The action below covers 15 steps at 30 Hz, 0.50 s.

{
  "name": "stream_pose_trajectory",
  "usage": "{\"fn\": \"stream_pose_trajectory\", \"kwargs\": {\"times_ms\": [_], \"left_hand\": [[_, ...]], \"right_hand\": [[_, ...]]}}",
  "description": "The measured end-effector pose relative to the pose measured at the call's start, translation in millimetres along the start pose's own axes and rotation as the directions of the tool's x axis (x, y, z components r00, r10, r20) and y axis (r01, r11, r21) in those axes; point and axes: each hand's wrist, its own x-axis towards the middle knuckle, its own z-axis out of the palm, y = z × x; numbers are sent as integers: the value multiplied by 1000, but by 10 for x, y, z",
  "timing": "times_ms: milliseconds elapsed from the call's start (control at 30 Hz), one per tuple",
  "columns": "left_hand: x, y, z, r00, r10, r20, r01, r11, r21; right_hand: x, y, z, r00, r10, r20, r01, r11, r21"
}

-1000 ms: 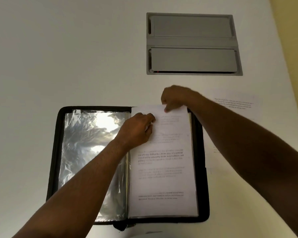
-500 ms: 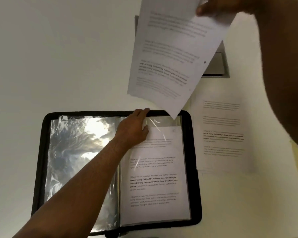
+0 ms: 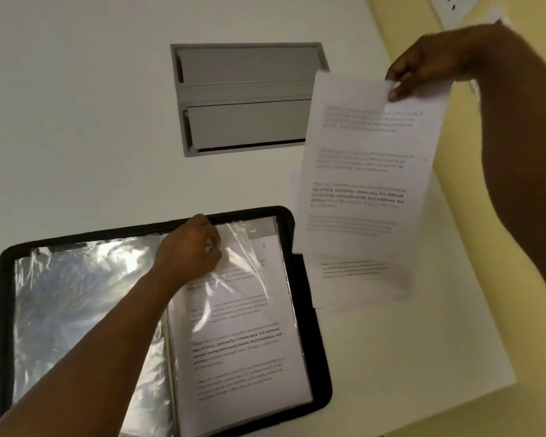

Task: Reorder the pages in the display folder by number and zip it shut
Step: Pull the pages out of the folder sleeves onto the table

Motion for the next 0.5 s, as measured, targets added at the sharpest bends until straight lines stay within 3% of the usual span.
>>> {"fn": "stream_pose_trajectory", "kwargs": {"times_ms": [100,200,367,500], "left_hand": [[-17,80,-56,1000,8,-30,-11,997,-81],[-59,139,-155,996,-69,-61,53,970,-236],[-170,251,-328,978,-194,-75,144,891,-432],[-251,238,-457,964,-256,-67,173,803,-570]], "right_hand": [[75,99,400,987,-15,159,41,986,-160],[288,198,831,984,-21,177,60,974,-218],[550,349,1501,995,-61,80,75,980,-185],[625,437,1781,997,12,-74,-21,994,-109]]}}
